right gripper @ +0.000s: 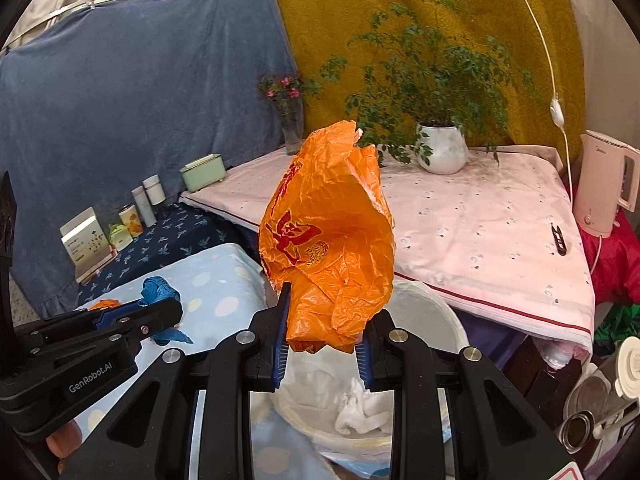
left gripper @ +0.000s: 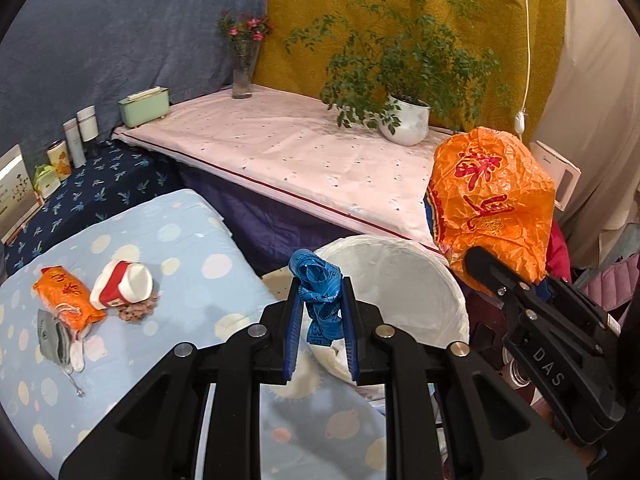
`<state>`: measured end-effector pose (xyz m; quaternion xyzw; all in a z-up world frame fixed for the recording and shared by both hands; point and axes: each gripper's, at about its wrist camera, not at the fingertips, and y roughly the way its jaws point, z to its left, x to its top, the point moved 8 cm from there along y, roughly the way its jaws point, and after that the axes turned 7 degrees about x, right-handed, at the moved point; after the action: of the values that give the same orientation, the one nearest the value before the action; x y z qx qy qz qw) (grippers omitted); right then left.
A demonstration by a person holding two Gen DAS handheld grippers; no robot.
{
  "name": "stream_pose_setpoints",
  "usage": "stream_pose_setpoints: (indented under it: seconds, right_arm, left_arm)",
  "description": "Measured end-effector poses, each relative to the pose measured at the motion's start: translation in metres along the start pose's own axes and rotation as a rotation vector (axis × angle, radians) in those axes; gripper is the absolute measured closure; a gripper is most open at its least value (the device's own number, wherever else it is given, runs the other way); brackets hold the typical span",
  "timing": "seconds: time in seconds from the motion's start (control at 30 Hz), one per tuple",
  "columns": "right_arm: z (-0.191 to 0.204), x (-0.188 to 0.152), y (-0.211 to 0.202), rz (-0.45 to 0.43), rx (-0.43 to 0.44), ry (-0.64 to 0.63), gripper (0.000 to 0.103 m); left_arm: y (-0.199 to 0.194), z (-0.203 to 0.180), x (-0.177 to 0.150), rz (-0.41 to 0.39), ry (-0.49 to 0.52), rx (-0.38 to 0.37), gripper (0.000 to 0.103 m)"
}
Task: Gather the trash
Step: 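Carry the orange bag and blue cord over the white bin, then open the right gripper dropping the orange bag while the left drops the blue cord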
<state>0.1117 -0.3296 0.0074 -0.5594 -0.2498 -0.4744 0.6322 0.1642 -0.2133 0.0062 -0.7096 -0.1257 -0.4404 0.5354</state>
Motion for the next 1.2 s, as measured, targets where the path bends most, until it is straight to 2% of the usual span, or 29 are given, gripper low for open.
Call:
stream_pose_setpoints:
  seconds: [0.33,0.7,0.73,0.77,0.8,0.83,0.97,1.2]
  right_arm:
    - [-0.032,-0.008,0.008,0.025,-0.035,0.031,0.076]
    - [-0.05,-0.019,0.023,0.052,-0.06,0.055,0.072]
    - [-0.051,-0.02,0.024,0.052,-0.062,0.055,0.069]
    - [-0.051,-0.02,0.025,0.051,-0.069,0.054,0.066]
    - [-0.052,-0.02,0.025,0.044,-0.08,0.052,0.055]
    - [-0.052,-0.02,0.024,0.035,-0.097,0.054,0.05]
    - [-0.055,-0.02,0.024,0.028,-0.106,0.062,0.044]
    - [-0.05,-0.019,0.025,0.028,-0.098,0.057,0.043]
  left_arm:
    - [0.024,-0.032,0.0,0.035,0.027,-0.051,0.085]
    - [0.047,-0.04,-0.005,0.065,0.031,-0.079,0.083]
    - [0.05,-0.04,-0.006,0.069,0.028,-0.078,0.075]
    - [0.051,-0.039,-0.006,0.07,0.023,-0.075,0.057]
    - [0.051,-0.038,-0.005,0.065,0.017,-0.069,0.048]
    - [0.05,-0.036,-0.005,0.051,0.008,-0.054,0.044]
    - [0.055,-0.03,-0.005,0.06,-0.001,-0.045,0.042]
    - [0.055,-0.019,-0.008,0.061,-0.018,-0.027,0.042]
